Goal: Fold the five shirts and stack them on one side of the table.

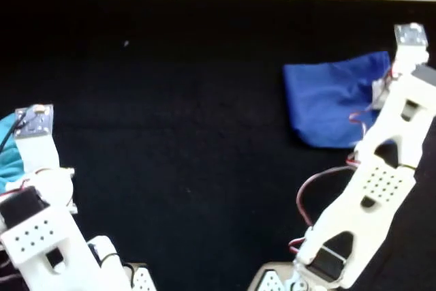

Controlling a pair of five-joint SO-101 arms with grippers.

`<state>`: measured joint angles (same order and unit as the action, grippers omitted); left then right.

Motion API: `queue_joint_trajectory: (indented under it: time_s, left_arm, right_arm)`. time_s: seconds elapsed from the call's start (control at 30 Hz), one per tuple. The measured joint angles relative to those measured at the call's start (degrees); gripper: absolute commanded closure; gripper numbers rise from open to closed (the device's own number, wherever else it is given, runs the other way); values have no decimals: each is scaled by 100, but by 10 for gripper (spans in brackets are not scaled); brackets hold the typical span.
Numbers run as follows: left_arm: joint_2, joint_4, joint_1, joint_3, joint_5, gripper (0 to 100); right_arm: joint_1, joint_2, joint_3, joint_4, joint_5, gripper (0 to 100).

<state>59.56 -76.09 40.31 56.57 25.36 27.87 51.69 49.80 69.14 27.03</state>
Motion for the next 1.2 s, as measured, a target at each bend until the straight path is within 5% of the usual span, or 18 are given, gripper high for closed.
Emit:
queue_joint_trajectory:
  time_s: [0.27, 0.37, 0.5, 0.73, 0.87, 1.03, 1.2]
  left_arm:
    - [-1284, 633, 0, 0, 0, 986]
    - [-1433, 923, 0, 0, 0, 986]
    - [-1495, 1064, -167, -79, 0, 986]
    - [-1503, 1108, -993, -185, -9, 980]
    - [-1503, 1108, -1459, -185, -519, 873]
    - [-1503, 1099, -1679, -237, -1055, 819]
    - [-1503, 747, -1301, -923, -1327, 819]
  right_arm:
    - [290, 176, 273, -484, 0, 981]
    - [290, 176, 519, -413, 0, 864]
    - [281, 176, 1037, 290, -26, 714]
    - [158, 167, 2796, 2303, -1073, 710]
    - [-26, 53, 3437, 3051, -1284, 710]
    - [-9, -615, 3200, 3130, -1301, 710]
    - [-18, -1820, 1415, 3138, -1301, 710]
